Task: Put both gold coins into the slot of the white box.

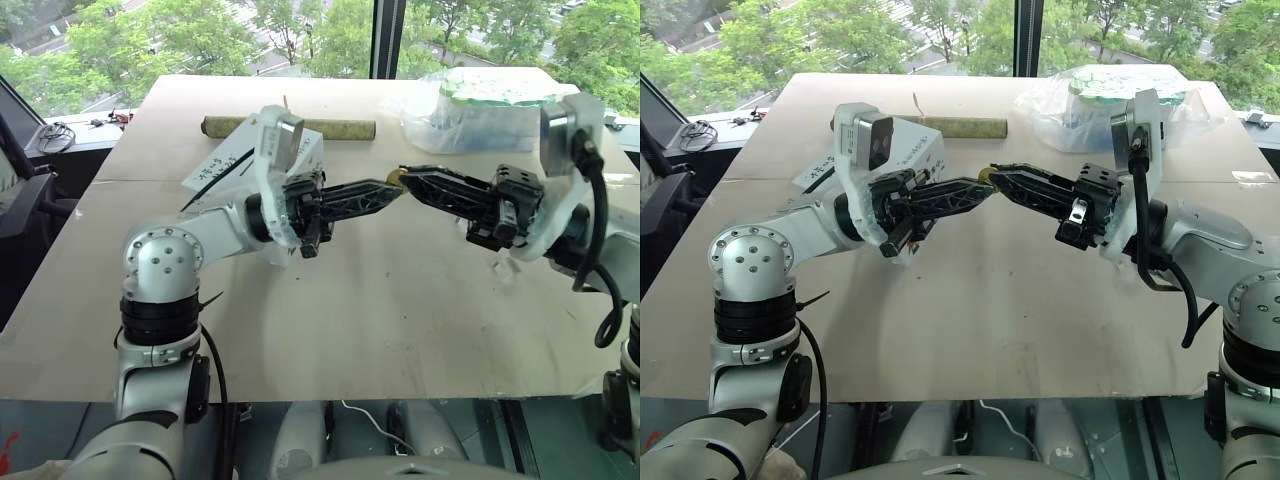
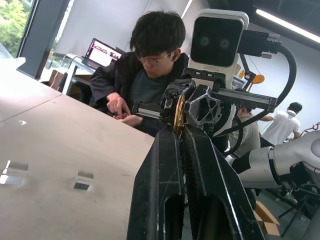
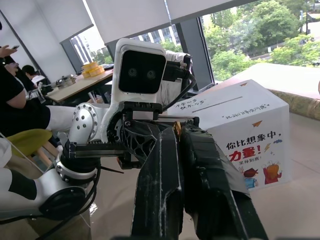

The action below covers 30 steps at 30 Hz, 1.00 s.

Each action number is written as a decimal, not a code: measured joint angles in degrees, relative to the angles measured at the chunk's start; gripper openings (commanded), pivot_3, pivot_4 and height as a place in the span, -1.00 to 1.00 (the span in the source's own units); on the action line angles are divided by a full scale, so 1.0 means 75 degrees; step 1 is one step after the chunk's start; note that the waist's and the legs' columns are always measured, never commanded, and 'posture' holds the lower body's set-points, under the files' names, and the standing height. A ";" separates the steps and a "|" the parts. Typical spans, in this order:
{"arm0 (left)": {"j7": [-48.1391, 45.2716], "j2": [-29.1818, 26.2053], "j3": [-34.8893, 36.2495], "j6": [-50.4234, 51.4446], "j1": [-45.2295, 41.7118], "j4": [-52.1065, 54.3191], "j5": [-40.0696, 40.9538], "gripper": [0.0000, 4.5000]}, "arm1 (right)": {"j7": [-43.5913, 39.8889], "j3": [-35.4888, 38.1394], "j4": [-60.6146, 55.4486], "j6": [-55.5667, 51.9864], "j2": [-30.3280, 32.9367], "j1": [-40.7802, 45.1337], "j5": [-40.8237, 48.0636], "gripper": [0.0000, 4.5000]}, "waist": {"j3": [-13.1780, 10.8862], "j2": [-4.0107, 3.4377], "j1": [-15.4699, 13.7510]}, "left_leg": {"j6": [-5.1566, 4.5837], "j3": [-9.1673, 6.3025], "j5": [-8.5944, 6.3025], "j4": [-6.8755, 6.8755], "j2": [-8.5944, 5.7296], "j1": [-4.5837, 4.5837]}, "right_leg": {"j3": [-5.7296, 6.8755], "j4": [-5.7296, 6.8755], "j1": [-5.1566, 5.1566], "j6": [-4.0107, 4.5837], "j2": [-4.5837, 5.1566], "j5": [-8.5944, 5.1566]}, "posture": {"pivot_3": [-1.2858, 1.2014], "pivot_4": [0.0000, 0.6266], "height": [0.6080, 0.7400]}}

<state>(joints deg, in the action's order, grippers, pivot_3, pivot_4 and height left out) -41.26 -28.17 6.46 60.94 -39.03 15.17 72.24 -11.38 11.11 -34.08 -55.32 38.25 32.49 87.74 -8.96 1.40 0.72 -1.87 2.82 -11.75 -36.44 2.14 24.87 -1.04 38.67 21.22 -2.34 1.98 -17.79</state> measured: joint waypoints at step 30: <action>0.4918 -0.2804 -0.0637 0.1987 -0.1011 0.1213 -0.4782 -1.00 | -0.4747 0.1661 -0.0151 0.1892 0.3103 -0.2139 -0.4331 0.96 | -0.0027 0.0041 -0.0067 | 0.0033 -0.0003 0.0018 0.0010 0.0002 0.0004 | 0.0001 -0.0020 0.0002 -0.0002 0.0010 -0.0001 | 0.03 -0.52 1.00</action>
<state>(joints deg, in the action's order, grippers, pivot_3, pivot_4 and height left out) -4.37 -49.20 1.68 75.84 -46.61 24.26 36.38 -46.99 23.57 -35.21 -41.12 61.52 16.45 55.26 -9.17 1.71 0.22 -1.62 2.80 -11.61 -36.37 2.16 24.90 -1.04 38.52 21.24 -2.35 2.06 -17.80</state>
